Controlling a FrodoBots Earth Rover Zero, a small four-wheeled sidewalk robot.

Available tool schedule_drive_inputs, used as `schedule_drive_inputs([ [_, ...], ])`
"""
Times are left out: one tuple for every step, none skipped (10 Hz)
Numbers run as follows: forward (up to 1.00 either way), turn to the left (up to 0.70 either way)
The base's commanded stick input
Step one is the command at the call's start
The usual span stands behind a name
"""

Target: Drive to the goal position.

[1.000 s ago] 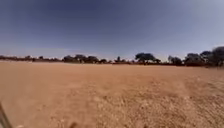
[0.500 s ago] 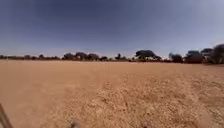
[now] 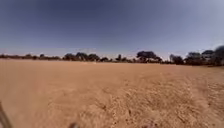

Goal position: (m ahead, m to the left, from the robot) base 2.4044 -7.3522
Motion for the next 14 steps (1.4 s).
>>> schedule_drive_inputs([
  [0.45,0.0],
  [0.45,0.0],
  [0.45,0.0],
  [0.45,0.0],
  [0.45,0.0],
  [0.45,0.0],
  [0.45,0.0],
  [0.45,0.0],
  [0.45,0.0],
  [0.45,0.0],
  [0.45,0.0],
  [0.45,0.0],
  [0.45,0.0],
  [0.45,0.0],
])
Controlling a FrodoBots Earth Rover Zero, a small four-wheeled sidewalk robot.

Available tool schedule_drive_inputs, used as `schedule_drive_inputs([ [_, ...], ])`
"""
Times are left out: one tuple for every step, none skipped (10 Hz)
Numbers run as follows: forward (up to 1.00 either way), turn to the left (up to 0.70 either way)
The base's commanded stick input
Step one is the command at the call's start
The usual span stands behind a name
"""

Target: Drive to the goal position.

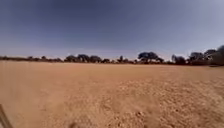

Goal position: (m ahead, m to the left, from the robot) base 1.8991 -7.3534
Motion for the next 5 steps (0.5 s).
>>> schedule_drive_inputs([
  [0.45,0.0],
  [0.45,0.0],
  [0.45,0.0],
  [0.45,0.0],
  [0.45,0.0],
])
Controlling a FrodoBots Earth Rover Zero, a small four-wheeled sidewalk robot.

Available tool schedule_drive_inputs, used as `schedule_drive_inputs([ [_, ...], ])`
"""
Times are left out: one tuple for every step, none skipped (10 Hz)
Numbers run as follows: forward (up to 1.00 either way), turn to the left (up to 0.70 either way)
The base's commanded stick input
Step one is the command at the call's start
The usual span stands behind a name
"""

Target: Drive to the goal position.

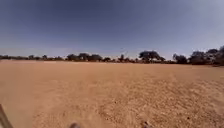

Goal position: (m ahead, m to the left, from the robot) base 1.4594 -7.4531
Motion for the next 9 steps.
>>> schedule_drive_inputs([
  [0.45,0.0],
  [0.45,0.0],
  [0.45,0.0],
  [0.45,0.0],
  [0.45,0.0],
  [0.45,0.0],
  [0.45,0.0],
  [0.45,0.0],
  [0.45,0.0],
])
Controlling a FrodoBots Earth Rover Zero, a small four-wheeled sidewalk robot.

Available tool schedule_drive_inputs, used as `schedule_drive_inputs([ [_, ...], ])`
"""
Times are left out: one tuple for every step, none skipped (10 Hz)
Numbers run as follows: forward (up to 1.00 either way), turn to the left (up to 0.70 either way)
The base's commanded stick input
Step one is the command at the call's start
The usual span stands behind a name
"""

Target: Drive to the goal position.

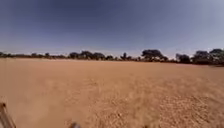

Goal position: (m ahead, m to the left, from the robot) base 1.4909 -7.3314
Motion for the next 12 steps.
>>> schedule_drive_inputs([
  [0.45,0.0],
  [0.45,0.0],
  [0.45,0.0],
  [0.45,0.0],
  [0.45,0.0],
  [0.45,0.0],
  [0.45,0.0],
  [0.45,0.0],
  [0.45,0.0],
  [0.45,0.0],
  [0.45,0.0],
  [0.45,0.0],
])
